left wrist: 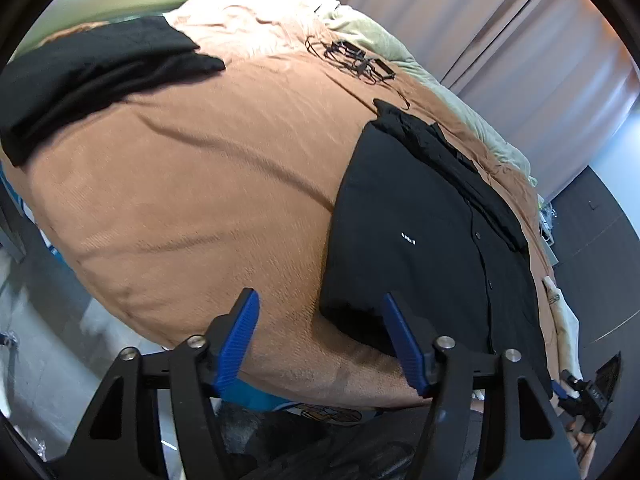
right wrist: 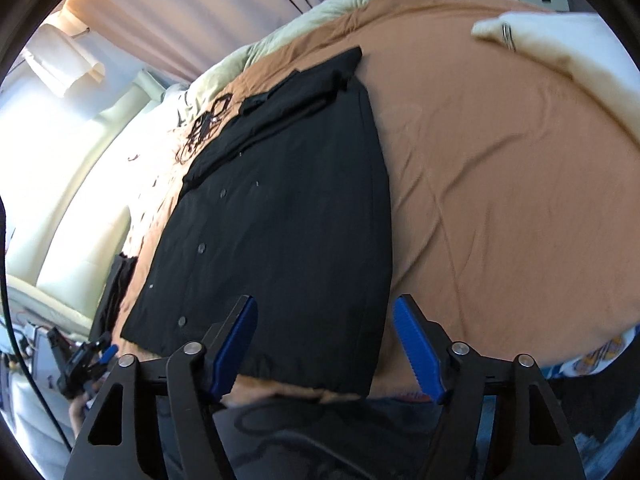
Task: Fold large clothes
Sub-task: 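Grasp the shirt hem with both grippers to fold it toward the collar, then lift the hem with both grippers and fold it over toward the collar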
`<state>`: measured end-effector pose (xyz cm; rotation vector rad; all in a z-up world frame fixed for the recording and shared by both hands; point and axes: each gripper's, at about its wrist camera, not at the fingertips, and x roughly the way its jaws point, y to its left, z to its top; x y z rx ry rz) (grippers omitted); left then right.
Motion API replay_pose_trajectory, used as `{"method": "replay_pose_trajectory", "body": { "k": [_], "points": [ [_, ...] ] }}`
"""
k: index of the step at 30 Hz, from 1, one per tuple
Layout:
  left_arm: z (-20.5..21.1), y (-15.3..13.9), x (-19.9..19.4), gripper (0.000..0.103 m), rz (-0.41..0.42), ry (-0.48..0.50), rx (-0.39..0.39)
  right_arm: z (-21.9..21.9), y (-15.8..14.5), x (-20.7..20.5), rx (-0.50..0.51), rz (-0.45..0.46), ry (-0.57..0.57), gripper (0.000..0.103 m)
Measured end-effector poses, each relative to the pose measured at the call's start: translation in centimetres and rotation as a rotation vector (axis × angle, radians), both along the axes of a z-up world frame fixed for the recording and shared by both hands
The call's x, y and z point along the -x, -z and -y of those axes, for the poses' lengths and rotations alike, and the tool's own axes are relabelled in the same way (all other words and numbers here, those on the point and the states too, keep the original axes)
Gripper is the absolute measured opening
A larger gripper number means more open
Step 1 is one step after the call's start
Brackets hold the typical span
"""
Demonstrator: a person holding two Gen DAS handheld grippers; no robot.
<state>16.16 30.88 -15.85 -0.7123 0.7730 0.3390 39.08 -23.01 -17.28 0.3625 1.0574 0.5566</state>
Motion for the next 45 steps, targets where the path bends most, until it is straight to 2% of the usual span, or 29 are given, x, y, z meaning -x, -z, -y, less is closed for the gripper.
{"method": "replay_pose_trajectory", "body": {
  "k": [5,11,16,18,19,20,23,26,29,34,45],
  "points": [
    [0.0,1.5,-1.1,0.059,-0.019,0.014,0.035,0.3,2.3,0.6,-0.022,-0.070,0.027,0.069],
    [0.0,2.6,-2.8,0.053,-0.070,0.003,0.040,-0.3,4.2,0.9,-0.124,-0.126,0.006,0.051],
    [0.0,3.1,-3.8,0.053,-0.090,-0.006,0.030,-1.0,5.2,0.1,-0.164,-0.144,0.012,0.050],
    [0.1,3.1,-3.8,0.053,-0.089,-0.020,0.035,-1.2,5.4,-0.2,-0.179,-0.152,0.016,0.039],
    [0.3,3.0,-3.8,0.047,-0.088,-0.021,0.030,-1.2,5.4,-0.3,-0.177,-0.152,0.018,0.035],
    [0.5,3.1,-3.8,0.033,-0.083,-0.009,0.036,-1.3,5.4,-0.4,-0.173,-0.150,0.019,0.024],
    [1.0,3.0,-3.8,0.023,-0.078,-0.007,0.045,-0.9,5.1,-0.3,-0.197,-0.125,0.024,0.015],
    [1.9,2.3,-3.6,0.015,-0.063,0.013,0.042,0.0,4.0,-0.1,-0.247,-0.066,0.041,0.011],
    [2.9,1.2,-3.1,0.014,-0.041,0.017,0.014,0.5,2.3,0.1,-0.262,-0.030,0.046,0.010],
    [2.8,-0.7,-1.2,0.013,0.032,-0.005,0.063,0.9,-1.2,0.9,-0.297,0.029,0.036,0.009],
    [4.4,-7.7,3.8,0.012,0.177,0.028,0.007,2.3,-6.7,4.6,-0.330,0.138,0.026,0.009]
  ]
}}
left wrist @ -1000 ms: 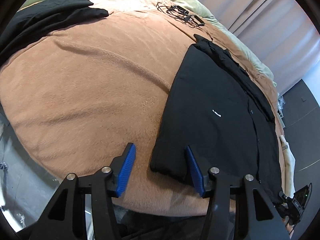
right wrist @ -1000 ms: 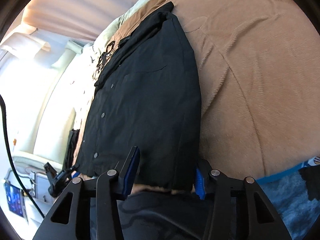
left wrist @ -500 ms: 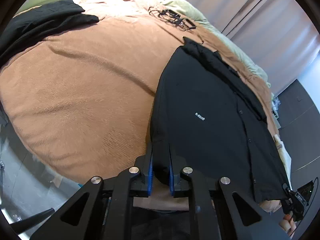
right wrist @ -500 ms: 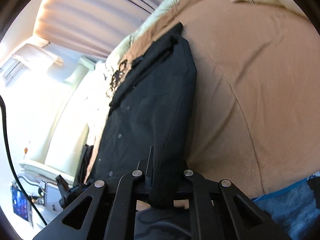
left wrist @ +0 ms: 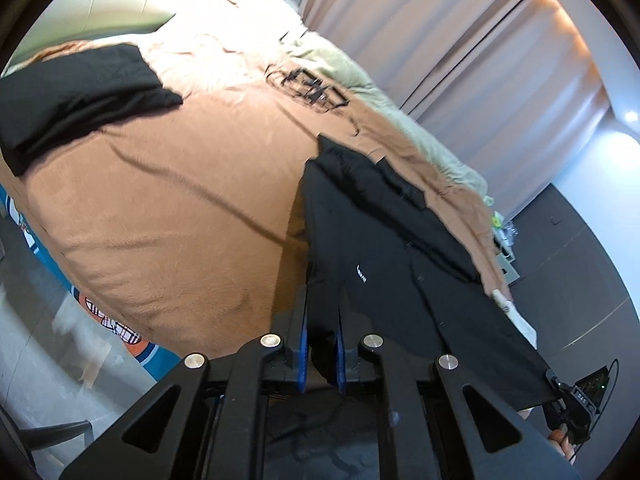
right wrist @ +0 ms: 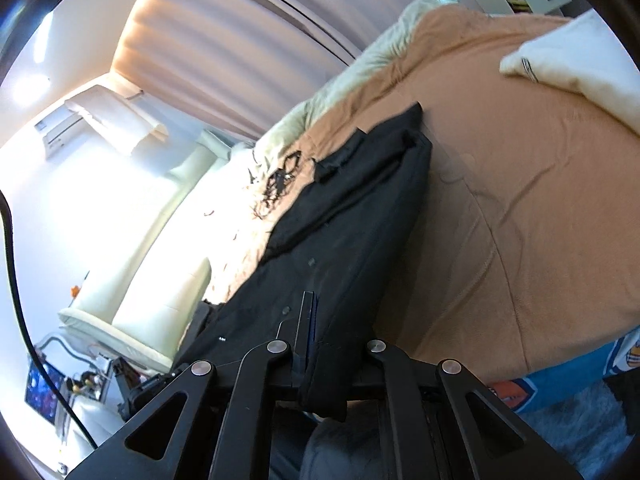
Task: Fold large clothes
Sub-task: 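Lift the hem with both grippers and fold it over toward the collar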
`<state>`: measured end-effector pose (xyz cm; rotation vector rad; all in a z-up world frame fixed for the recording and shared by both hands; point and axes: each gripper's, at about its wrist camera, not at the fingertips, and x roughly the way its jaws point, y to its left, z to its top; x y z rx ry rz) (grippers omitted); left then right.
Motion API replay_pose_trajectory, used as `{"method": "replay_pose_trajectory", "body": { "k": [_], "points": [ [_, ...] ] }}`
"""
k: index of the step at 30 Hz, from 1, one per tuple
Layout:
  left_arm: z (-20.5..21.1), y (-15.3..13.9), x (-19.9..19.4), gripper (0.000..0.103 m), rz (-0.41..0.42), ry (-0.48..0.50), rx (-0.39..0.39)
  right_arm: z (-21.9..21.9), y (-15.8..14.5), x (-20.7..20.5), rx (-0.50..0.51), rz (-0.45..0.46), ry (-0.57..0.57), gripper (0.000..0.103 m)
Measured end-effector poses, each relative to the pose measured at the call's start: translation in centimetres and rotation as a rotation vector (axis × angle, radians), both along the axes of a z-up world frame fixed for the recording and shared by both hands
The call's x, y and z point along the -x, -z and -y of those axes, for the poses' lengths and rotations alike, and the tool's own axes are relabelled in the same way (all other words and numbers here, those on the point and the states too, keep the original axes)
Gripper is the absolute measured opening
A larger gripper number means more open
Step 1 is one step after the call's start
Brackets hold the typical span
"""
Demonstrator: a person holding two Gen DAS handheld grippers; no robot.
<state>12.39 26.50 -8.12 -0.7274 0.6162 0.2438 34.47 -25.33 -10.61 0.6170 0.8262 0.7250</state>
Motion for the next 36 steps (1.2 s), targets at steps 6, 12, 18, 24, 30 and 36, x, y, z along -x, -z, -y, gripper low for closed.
{"method": "replay_pose_trajectory", "body": {
  "k": [6,12,18,24,30,36],
  "points": [
    [1.4,-3.0,3.4,0.012,0.082,-0.001,-0.014,1.5,-2.9,2.9,-0.003,0.055,-0.010,0.009],
    [2.7,-5.7,6.4,0.012,0.156,0.003,-0.029,3.0,-5.0,5.8,-0.020,0.105,-0.008,0.009],
    [4.5,-6.5,10.2,0.012,0.210,0.008,-0.040,4.1,-6.3,9.1,-0.009,0.143,-0.029,0.009],
    [5.9,-7.5,14.5,0.012,0.254,0.042,-0.050,5.6,-7.1,12.4,0.021,0.176,-0.052,0.009],
    [6.2,-8.6,16.5,0.012,0.288,0.044,-0.061,7.4,-7.9,14.2,0.006,0.207,-0.044,0.009],
    [5.9,-10.5,13.7,0.012,0.295,0.044,-0.099,6.9,-7.8,12.6,0.004,0.202,-0.024,0.009]
  ]
}}
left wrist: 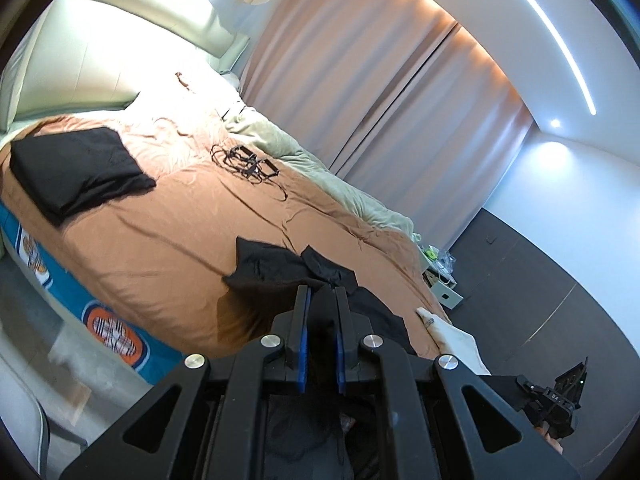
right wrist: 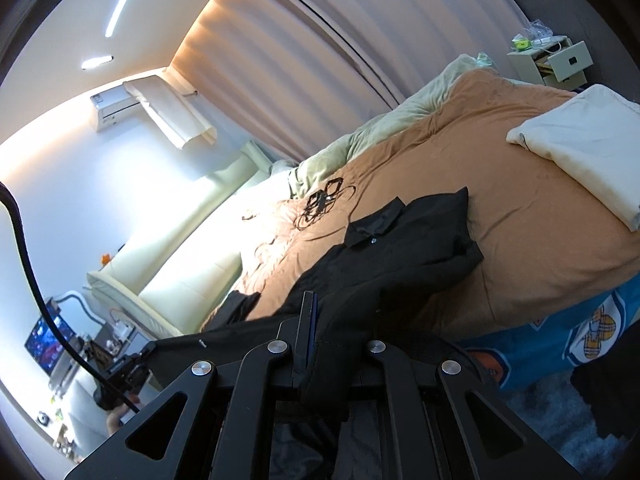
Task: Fold large clothes
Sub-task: 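Lift the hem with both grippers and fold it over toward the collar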
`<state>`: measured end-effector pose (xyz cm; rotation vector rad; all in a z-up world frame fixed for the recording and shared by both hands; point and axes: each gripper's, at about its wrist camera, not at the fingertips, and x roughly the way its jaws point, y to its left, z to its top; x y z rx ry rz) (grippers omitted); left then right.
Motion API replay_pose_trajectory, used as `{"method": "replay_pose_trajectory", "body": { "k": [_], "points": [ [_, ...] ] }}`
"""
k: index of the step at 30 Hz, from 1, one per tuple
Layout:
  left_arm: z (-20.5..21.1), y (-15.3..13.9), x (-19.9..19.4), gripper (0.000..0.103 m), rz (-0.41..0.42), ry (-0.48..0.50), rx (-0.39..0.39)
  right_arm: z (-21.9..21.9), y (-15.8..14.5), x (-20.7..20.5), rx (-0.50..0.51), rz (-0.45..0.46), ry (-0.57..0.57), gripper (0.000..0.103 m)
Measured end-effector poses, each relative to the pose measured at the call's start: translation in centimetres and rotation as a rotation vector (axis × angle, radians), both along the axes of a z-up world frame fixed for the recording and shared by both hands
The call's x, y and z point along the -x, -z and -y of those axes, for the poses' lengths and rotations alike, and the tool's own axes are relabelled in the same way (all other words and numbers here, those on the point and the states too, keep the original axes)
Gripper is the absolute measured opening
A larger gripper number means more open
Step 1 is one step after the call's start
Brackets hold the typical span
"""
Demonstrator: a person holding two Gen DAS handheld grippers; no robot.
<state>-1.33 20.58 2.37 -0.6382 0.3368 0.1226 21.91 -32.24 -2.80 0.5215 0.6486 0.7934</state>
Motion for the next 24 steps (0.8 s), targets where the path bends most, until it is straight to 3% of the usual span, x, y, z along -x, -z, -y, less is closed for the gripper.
{"method": "replay_pose_trajectory", "body": {
  "k": [9,24],
  "points": [
    [-2.4,-4.9,-6.7,0.012,0.031,-0.002,-0.070,-1.6,-3.5,-6.4,-0.043,0.033,0.047,0.009],
    [-5.9,-7.5,-18.2,0.012,0.014,-0.016,-0.072,-5.2,-5.9,-16.4,-0.084,-0.007,0.109,0.010]
  ]
}}
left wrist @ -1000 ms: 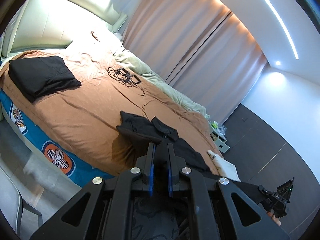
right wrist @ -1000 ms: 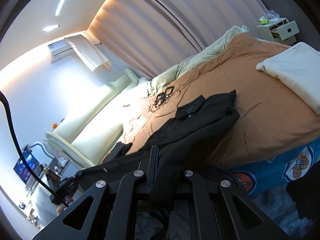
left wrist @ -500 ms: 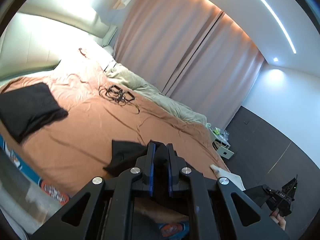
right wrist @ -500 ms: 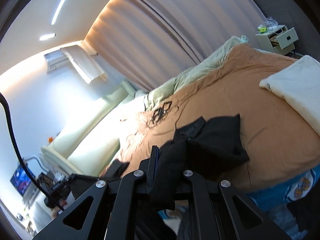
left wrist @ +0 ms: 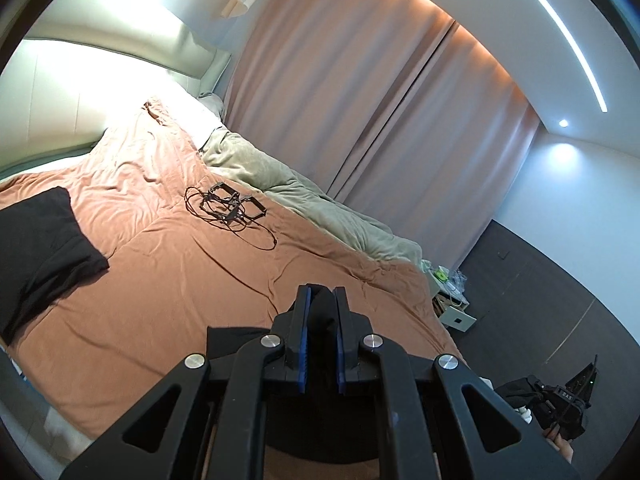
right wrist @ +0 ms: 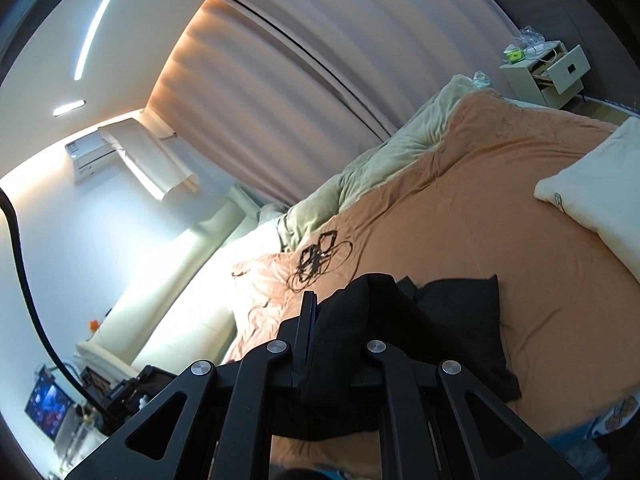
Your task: Fold large clothes
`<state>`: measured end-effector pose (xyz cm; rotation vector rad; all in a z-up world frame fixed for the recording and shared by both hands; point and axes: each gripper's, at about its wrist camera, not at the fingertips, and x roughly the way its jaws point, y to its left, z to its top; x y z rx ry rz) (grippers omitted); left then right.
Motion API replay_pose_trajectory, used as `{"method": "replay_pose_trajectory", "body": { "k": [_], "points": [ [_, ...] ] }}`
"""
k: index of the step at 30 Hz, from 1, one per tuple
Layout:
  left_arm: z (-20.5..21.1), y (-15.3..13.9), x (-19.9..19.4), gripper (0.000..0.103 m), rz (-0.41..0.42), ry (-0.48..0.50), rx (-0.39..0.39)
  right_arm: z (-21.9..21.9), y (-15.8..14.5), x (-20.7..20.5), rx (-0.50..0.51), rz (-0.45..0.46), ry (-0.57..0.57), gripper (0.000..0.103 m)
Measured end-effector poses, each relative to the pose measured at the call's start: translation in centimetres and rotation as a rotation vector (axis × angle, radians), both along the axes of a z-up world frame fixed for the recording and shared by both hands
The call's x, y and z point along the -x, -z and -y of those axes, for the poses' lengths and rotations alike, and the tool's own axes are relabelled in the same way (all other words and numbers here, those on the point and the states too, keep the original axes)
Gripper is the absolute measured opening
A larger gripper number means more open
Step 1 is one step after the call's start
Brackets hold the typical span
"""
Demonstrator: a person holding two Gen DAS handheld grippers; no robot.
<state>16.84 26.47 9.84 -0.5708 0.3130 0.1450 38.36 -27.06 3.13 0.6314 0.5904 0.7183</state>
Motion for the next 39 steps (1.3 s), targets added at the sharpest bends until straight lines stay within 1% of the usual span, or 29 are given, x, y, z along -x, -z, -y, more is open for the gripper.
{"method": "replay_pose_trajectory", "body": {
  "k": [6,11,15,19,23,24,28,30,32,33,34,35,36,37,38,39],
  "points": [
    [-1.2,0.8,-4.5,0.012,-0.044,-0.015,-0.008,-1.6,0.3,-4.3,0.017,-0.026,0.003,0.010],
    [-2.4,2.4,-9.0,0.012,-0.099,-0.032,-0.021,-3.2,1.1,-8.0,0.045,-0.049,0.000,0.010],
    [-3.5,4.0,-12.5,0.012,-0.149,-0.037,-0.023,-4.4,2.4,-11.3,0.071,-0.071,0.003,0.010],
    [-4.6,6.9,-16.0,0.012,-0.212,-0.039,-0.017,-5.5,4.5,-14.2,0.095,-0.101,0.009,0.010],
    [-5.5,10.5,-18.8,0.012,-0.284,-0.036,0.011,-6.3,7.7,-16.9,0.119,-0.154,0.025,0.011],
    [-5.7,11.4,-19.3,0.012,-0.300,-0.037,0.017,-6.5,8.8,-17.6,0.123,-0.173,0.027,0.011],
    [-6.3,14.8,-21.4,0.012,-0.358,-0.042,0.039,-7.2,11.5,-19.5,0.150,-0.218,0.031,0.011],
    [-6.5,15.9,-22.1,0.012,-0.376,-0.047,0.047,-7.4,12.6,-20.3,0.160,-0.236,0.031,0.012],
    [-7.1,17.0,-22.7,0.014,-0.390,-0.054,0.078,-7.7,13.6,-21.0,0.174,-0.257,0.036,0.014],
    [-7.4,17.4,-23.0,0.014,-0.395,-0.058,0.101,-7.8,14.0,-21.3,0.190,-0.271,0.045,0.020],
    [-7.8,17.9,-23.4,0.016,-0.399,-0.058,0.133,-7.9,14.3,-21.6,0.196,-0.284,0.049,0.024],
    [-8.0,18.1,-23.6,0.020,-0.398,-0.049,0.161,-7.9,14.6,-21.9,0.188,-0.296,0.048,0.042],
    [-8.2,18.3,-23.9,0.023,-0.390,-0.034,0.190,-7.9,14.9,-22.1,0.168,-0.304,0.051,0.068],
    [-8.3,18.4,-24.0,0.034,-0.382,-0.024,0.205,-7.8,15.1,-22.3,0.154,-0.307,0.069,0.079],
    [-8.4,18.4,-24.0,0.058,-0.381,-0.024,0.206,-7.6,15.2,-22.1,0.148,-0.300,0.093,0.086],
    [-8.4,18.2,-23.9,0.073,-0.376,-0.033,0.204,-7.2,15.2,-21.8,0.144,-0.286,0.114,0.086]
  ]
}}
